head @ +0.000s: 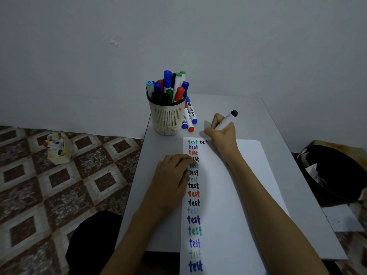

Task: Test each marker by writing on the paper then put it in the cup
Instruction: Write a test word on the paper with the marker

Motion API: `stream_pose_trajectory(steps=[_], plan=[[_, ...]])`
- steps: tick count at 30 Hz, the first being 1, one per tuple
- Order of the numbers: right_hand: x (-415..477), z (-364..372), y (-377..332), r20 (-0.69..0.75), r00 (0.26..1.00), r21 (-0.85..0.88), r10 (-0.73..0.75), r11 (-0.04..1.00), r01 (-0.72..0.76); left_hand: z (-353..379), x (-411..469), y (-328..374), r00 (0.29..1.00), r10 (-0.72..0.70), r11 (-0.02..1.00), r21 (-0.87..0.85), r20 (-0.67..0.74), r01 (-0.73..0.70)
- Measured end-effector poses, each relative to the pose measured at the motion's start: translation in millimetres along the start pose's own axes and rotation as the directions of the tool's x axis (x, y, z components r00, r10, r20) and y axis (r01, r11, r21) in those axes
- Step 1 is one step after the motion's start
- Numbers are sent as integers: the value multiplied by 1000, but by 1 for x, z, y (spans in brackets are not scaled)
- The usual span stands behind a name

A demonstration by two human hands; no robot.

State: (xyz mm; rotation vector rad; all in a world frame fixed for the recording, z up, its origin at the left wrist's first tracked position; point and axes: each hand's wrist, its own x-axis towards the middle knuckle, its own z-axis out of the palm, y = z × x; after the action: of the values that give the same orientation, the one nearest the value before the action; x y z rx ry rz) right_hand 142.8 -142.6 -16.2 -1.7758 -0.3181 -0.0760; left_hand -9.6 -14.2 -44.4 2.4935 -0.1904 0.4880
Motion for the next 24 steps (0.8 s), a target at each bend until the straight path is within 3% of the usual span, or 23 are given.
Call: stream_pose_trajectory(steps=[11, 14, 18, 24], plan=[[0, -2, 0, 35, 999, 48, 2, 999, -4, -1, 0, 1, 1000, -7, 1000, -7, 4, 7], [0, -2, 2, -37, 999, 89, 17, 996, -14, -1, -1, 1, 1000, -1, 1000, -11, -7, 1], [0, 1, 3, -45, 999, 3, -10, 1000, 10, -2, 0, 1, 1000, 11, 999, -40, -27, -12], [2, -1, 5, -45, 999, 28, -11, 1000, 12, -2, -1, 1, 999, 15, 997, -70, -46, -19]])
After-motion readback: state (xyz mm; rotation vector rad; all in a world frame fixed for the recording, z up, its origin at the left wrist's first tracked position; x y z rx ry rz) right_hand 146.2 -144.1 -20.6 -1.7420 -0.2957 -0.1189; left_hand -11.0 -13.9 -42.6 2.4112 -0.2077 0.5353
